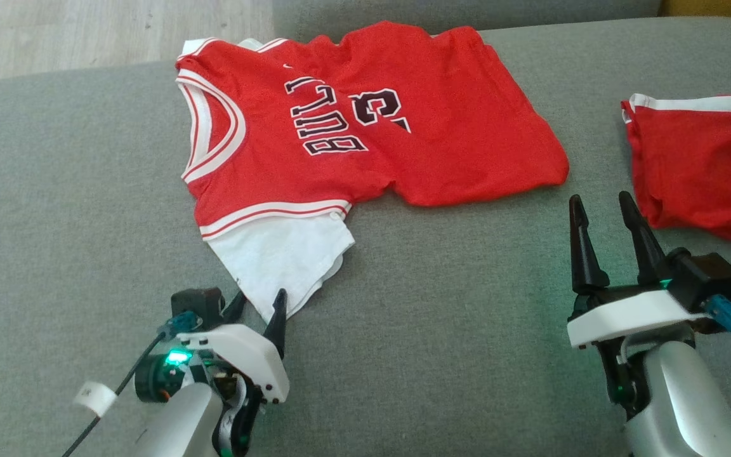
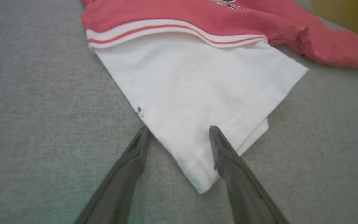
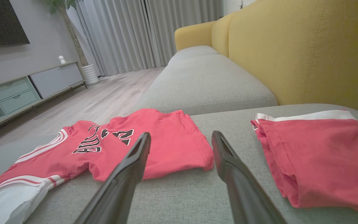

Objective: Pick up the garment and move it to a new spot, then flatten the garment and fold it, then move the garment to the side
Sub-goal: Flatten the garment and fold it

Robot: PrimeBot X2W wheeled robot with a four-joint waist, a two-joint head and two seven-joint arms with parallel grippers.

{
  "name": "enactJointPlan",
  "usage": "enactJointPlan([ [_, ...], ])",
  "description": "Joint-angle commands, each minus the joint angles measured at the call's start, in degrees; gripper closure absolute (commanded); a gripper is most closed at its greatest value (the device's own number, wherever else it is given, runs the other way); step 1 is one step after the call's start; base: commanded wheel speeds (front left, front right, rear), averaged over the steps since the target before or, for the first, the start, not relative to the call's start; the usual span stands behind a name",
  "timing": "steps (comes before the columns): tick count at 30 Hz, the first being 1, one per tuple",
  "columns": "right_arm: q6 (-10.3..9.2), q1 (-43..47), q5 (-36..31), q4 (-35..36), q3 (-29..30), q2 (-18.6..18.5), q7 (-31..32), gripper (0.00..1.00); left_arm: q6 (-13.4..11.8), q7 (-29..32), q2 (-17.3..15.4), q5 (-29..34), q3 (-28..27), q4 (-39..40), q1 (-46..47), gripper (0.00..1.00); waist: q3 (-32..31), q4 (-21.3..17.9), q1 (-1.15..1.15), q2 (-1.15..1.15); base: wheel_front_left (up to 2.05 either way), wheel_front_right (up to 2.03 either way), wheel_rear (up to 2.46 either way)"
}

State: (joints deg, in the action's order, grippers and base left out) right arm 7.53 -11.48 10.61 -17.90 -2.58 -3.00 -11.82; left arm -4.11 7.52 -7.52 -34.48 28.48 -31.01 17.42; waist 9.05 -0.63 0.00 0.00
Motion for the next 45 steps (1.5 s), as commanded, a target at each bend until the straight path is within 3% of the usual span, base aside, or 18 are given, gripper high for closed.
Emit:
enactJointPlan([
  [1,-0.04,-2.1,0.3,1.5,-1.1,0.1,-0.6,0.00,0.0,0.8,-0.8,-0.5,-0.8,0.5,0.7,0.47,0.2,-0.2,0.00,0.00,0.00,0.00,0.00],
  [2,-0.04,-2.2,0.2,1.4,-1.1,0.1,-0.7,0.00,0.2,0.7,-0.8,-0.5,-0.8,0.7,0.8,0.93,0.2,-0.3,0.00,0.00,0.00,0.00,0.00],
  [3,-0.04,-2.2,0.2,1.4,-1.1,0.1,-0.7,0.00,0.5,0.3,-0.7,-0.6,-0.8,1.1,0.8,1.00,0.3,-0.3,0.00,0.00,0.00,0.00,0.00],
  [8,-0.04,-2.6,-0.1,1.2,-0.6,0.1,-0.6,0.00,0.9,-3.8,-0.6,-0.8,-1.9,3.1,1.4,1.00,0.3,-0.2,0.00,0.00,0.00,0.00,0.00],
  [13,-0.04,-3.0,-0.8,0.5,0.1,0.1,-0.3,0.00,1.0,-11.6,-0.9,-0.8,-4.7,5.9,2.1,1.00,0.0,0.2,0.00,0.00,0.00,0.00,0.00],
  [21,-0.04,-4.1,-1.5,-1.2,0.7,0.1,1.8,0.00,-0.3,-20.3,-1.8,-0.6,-9.2,9.0,2.8,1.00,0.2,1.8,0.00,0.00,0.00,0.00,0.00],
  [34,-0.04,-11.4,-2.9,-13.4,6.3,0.1,10.5,0.00,0.2,-22.5,-0.5,1.9,-12.4,11.5,3.2,1.00,2.5,5.6,0.00,0.00,0.00,0.00,0.00],
  [45,-0.04,-18.9,-5.8,-27.0,10.1,0.1,9.2,0.00,2.0,-22.5,1.4,4.0,-12.6,11.0,3.8,1.00,4.3,7.5,0.00,0.00,0.00,0.00,0.00],
])
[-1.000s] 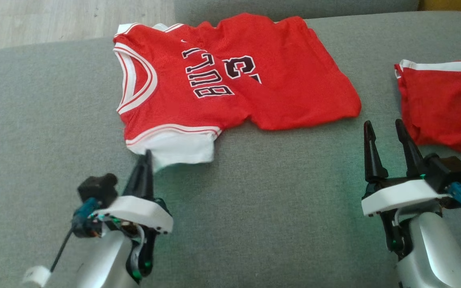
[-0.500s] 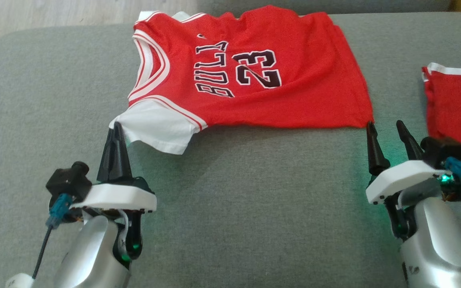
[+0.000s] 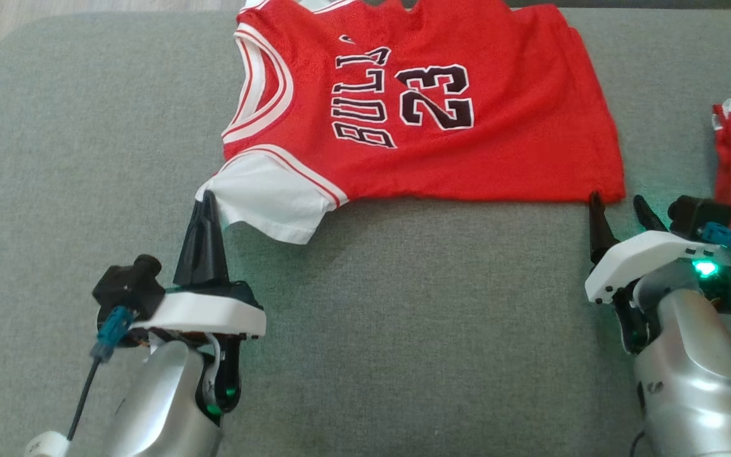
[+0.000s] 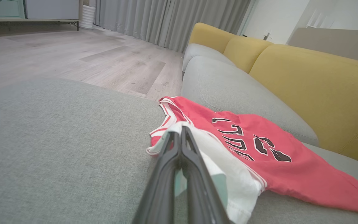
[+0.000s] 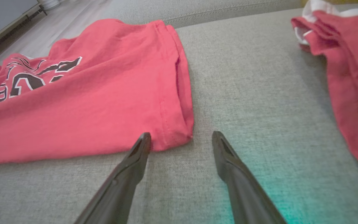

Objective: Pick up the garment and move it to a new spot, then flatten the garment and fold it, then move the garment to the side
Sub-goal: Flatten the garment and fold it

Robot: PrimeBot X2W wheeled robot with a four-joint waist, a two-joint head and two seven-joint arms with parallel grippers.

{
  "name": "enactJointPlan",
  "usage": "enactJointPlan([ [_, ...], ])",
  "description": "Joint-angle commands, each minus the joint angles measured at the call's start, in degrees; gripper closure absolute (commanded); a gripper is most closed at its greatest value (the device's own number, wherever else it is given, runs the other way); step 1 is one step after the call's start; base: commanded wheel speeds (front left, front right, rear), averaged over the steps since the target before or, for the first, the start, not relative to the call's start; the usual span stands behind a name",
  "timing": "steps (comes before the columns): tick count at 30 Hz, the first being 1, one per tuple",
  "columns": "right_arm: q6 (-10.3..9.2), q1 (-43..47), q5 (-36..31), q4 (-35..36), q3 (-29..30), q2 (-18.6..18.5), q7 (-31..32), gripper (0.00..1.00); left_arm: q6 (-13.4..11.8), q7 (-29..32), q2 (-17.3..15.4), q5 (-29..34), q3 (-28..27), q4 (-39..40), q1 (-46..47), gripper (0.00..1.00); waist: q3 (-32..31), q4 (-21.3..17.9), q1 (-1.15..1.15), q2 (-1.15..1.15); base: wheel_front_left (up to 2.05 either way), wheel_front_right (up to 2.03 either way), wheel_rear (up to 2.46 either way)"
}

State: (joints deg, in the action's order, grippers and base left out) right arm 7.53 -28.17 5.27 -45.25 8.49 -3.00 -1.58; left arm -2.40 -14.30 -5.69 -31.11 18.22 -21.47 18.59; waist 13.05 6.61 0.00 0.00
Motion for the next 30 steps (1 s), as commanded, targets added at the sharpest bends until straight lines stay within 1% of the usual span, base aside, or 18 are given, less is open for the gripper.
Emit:
enactJointPlan([
  [1,-0.04,-2.7,-0.8,-0.7,-0.8,0.1,-1.2,0.00,0.5,-0.7,-0.3,0.7,-2.4,1.5,2.7,1.00,0.4,0.4,0.00,0.00,0.00,0.00,0.00],
  [6,-0.04,-5.1,-0.9,-5.8,-0.2,0.1,-2.6,0.00,1.1,-0.7,0.4,1.6,-2.8,1.2,3.0,1.00,0.9,0.8,0.00,0.00,0.00,0.00,0.00],
  [7,-0.04,-5.1,-0.9,-5.8,-0.2,0.1,-2.6,0.00,1.1,-0.7,0.4,1.6,-2.8,1.2,3.0,1.00,0.9,0.8,0.00,0.00,0.00,0.00,0.00],
  [12,-0.04,-8.1,0.1,-11.3,-1.1,0.1,-4.6,0.00,1.7,-0.7,0.8,2.2,-3.2,0.4,3.4,1.00,1.6,0.9,0.00,0.00,0.00,0.00,0.00],
  [13,-0.04,-8.6,0.1,-12.2,-1.3,0.1,-5.0,0.38,1.8,-0.7,0.8,2.4,-3.3,0.2,3.5,1.00,1.6,0.8,0.00,0.00,0.00,0.00,0.00],
  [14,-0.04,-9.0,0.1,-12.9,-1.6,0.1,-5.4,0.91,1.9,-0.7,0.8,2.5,-3.3,0.1,3.5,1.00,1.6,0.7,0.00,0.00,0.00,0.00,0.00],
  [15,-0.04,-9.4,0.2,-13.6,-1.9,0.1,-6.1,1.00,1.9,-0.7,0.9,2.6,-3.5,-0.1,3.5,1.00,1.5,0.6,0.00,0.00,0.00,0.00,0.00],
  [19,-0.04,-10.6,1.3,-15.1,-3.7,0.1,-9.3,1.00,2.1,-0.7,0.7,3.0,-4.4,-0.7,3.5,1.00,0.5,-0.2,0.00,0.00,0.00,0.00,0.00],
  [23,-0.04,-11.0,2.4,-14.4,-6.6,0.1,-11.5,1.00,2.3,-0.7,0.6,3.4,-5.8,-0.1,3.1,1.00,-1.1,-1.5,0.00,0.00,0.00,0.00,0.00],
  [26,-0.04,-10.8,3.5,-11.9,-8.9,0.1,-12.4,1.00,2.4,-0.7,0.6,3.6,-7.1,1.2,2.8,1.00,-2.5,-2.6,0.00,0.00,0.00,0.00,0.00],
  [30,-0.04,-10.2,3.7,-5.8,-11.4,0.1,-13.0,1.00,2.9,-0.7,0.5,3.8,-9.2,4.8,2.9,1.00,-4.4,-4.1,0.00,0.00,0.00,0.00,0.00],
])
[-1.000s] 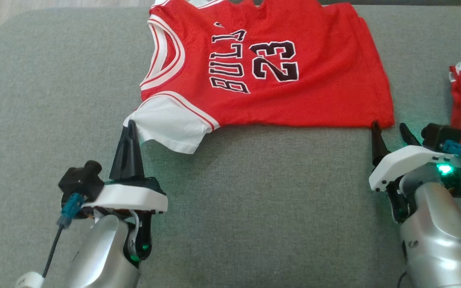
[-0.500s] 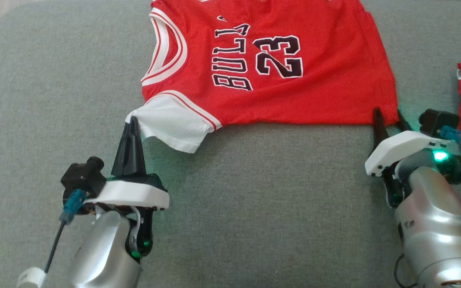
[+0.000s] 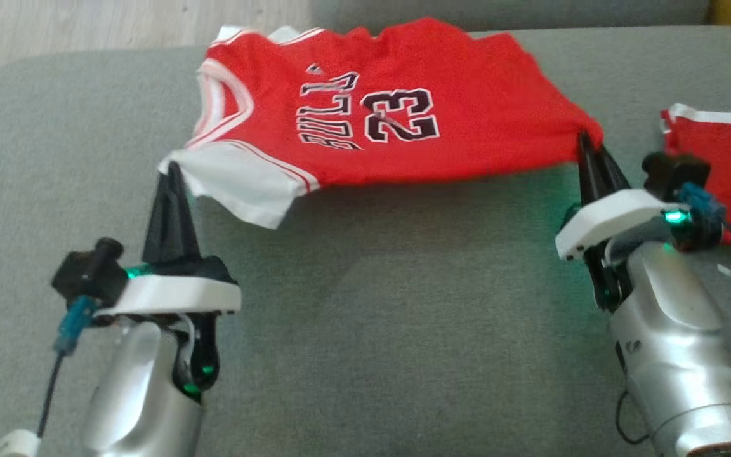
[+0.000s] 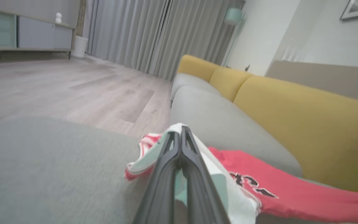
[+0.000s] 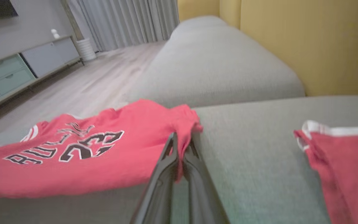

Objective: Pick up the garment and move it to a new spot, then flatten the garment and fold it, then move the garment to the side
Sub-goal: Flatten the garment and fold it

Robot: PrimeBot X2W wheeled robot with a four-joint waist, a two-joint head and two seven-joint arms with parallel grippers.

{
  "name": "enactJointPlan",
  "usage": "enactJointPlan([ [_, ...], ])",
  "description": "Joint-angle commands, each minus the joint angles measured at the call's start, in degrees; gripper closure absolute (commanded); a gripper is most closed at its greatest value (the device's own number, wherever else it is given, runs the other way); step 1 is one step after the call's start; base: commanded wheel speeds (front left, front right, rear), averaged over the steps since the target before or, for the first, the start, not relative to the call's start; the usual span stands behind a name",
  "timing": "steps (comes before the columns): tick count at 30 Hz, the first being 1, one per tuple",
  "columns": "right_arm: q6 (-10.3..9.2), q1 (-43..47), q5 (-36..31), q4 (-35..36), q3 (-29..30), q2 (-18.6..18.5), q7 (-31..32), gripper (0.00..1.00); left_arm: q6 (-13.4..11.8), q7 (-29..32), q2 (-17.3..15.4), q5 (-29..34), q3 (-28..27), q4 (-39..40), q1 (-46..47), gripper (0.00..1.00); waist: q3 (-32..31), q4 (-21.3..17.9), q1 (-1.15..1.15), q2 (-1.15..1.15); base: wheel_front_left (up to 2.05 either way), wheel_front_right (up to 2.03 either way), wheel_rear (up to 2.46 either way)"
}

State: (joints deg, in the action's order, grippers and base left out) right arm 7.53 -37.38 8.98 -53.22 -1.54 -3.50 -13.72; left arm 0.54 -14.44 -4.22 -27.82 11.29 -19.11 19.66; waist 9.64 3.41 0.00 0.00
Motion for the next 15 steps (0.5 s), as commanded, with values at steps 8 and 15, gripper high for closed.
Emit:
enactJointPlan([
  [8,-0.04,-0.3,0.5,22.1,-6.0,-2.6,1.6,1.00,0.9,-0.6,-1.7,0.6,-6.8,14.4,5.4,1.00,-5.2,-3.3,0.00,0.00,0.00,0.00,0.00],
  [15,-0.04,1.5,2.1,43.8,-7.5,-7.9,10.2,1.00,-1.7,1.4,-3.2,1.0,-9.3,29.4,9.2,1.00,-7.9,-4.8,0.00,0.00,0.00,0.00,0.00],
])
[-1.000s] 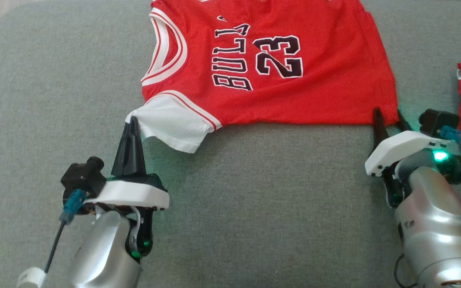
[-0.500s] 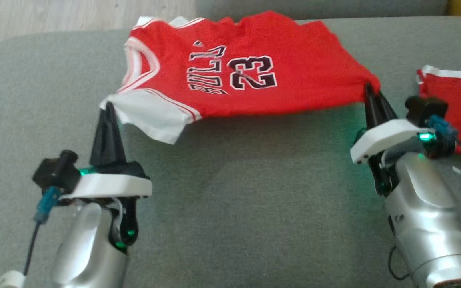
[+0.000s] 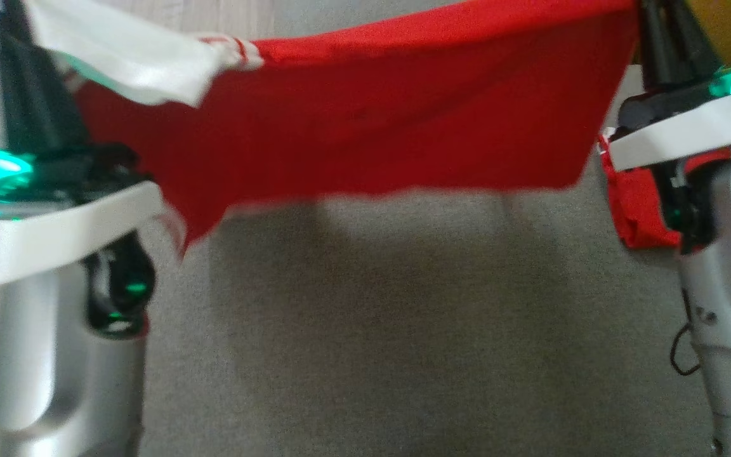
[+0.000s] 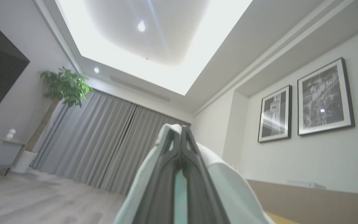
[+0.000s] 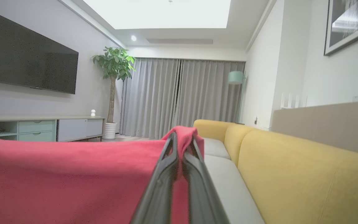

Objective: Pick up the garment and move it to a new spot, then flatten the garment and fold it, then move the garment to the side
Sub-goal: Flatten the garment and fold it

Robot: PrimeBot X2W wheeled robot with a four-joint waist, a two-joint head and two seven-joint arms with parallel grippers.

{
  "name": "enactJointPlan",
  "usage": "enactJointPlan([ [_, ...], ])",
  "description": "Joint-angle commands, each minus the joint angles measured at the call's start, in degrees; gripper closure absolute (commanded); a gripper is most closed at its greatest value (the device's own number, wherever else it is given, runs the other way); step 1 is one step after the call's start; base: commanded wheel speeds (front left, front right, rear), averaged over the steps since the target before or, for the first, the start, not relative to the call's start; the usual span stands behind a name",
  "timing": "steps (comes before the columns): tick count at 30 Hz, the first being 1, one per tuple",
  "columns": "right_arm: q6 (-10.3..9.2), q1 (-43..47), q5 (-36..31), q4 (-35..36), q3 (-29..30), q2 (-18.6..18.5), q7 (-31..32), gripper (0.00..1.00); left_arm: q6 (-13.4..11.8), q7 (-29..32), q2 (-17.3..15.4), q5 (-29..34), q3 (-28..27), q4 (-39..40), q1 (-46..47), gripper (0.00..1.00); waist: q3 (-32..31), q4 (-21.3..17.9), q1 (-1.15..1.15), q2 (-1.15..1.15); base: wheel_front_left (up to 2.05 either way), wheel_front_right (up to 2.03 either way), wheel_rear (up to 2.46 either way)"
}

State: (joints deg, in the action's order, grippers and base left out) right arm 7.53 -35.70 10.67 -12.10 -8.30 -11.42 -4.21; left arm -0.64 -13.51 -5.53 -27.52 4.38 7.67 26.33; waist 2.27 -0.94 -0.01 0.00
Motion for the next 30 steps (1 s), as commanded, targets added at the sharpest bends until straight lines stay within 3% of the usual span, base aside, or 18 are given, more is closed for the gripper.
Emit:
enactJointPlan([
  [1,-0.04,0.2,0.4,5.8,-0.4,-0.4,2.0,1.00,-1.1,1.1,-2.1,0.8,-2.7,4.8,2.8,1.00,-0.7,-0.6,0.01,0.00,0.00,0.00,0.00],
  [5,-0.04,2.4,-0.2,17.3,1.7,-0.8,7.6,1.00,-3.1,5.1,-3.1,0.9,-3.5,13.4,4.2,1.00,-0.4,-0.9,0.01,0.00,0.00,0.00,0.00],
  [9,-0.04,3.9,-1.2,23.4,3.2,-0.9,11.7,1.00,-4.8,9.4,-4.3,1.3,-4.0,17.0,5.6,1.00,0.8,-0.9,0.01,0.00,0.00,0.00,0.00],
  [14,-0.04,2.6,-1.6,25.0,4.6,-0.3,15.7,1.00,-4.8,15.7,-7.5,1.7,-3.6,13.1,10.5,1.00,5.4,-0.6,0.01,0.00,0.00,0.00,0.00],
  [17,-0.04,-2.2,-1.4,20.5,2.6,-1.6,16.5,1.00,-3.3,18.0,-9.2,0.6,-3.5,5.6,15.5,1.00,9.5,-0.3,0.01,0.00,0.00,0.00,0.00],
  [21,-0.04,-13.2,-0.9,9.0,-0.5,-3.0,15.7,1.00,-1.4,19.3,-11.2,0.1,-3.3,-8.9,24.4,1.00,15.5,0.5,0.01,0.00,0.00,0.00,0.00],
  [26,-0.04,-30.1,-1.9,-8.4,-2.3,-3.2,9.9,1.00,-0.1,13.4,-12.6,1.5,-3.9,-25.1,39.7,1.00,20.1,1.5,0.01,0.00,0.00,0.00,0.00],
  [30,-0.04,-40.1,-4.9,-19.4,-1.2,-2.2,3.0,1.00,1.3,8.7,-12.1,1.5,-3.8,-33.3,48.1,1.00,21.4,2.1,0.01,0.00,0.00,0.00,0.00],
])
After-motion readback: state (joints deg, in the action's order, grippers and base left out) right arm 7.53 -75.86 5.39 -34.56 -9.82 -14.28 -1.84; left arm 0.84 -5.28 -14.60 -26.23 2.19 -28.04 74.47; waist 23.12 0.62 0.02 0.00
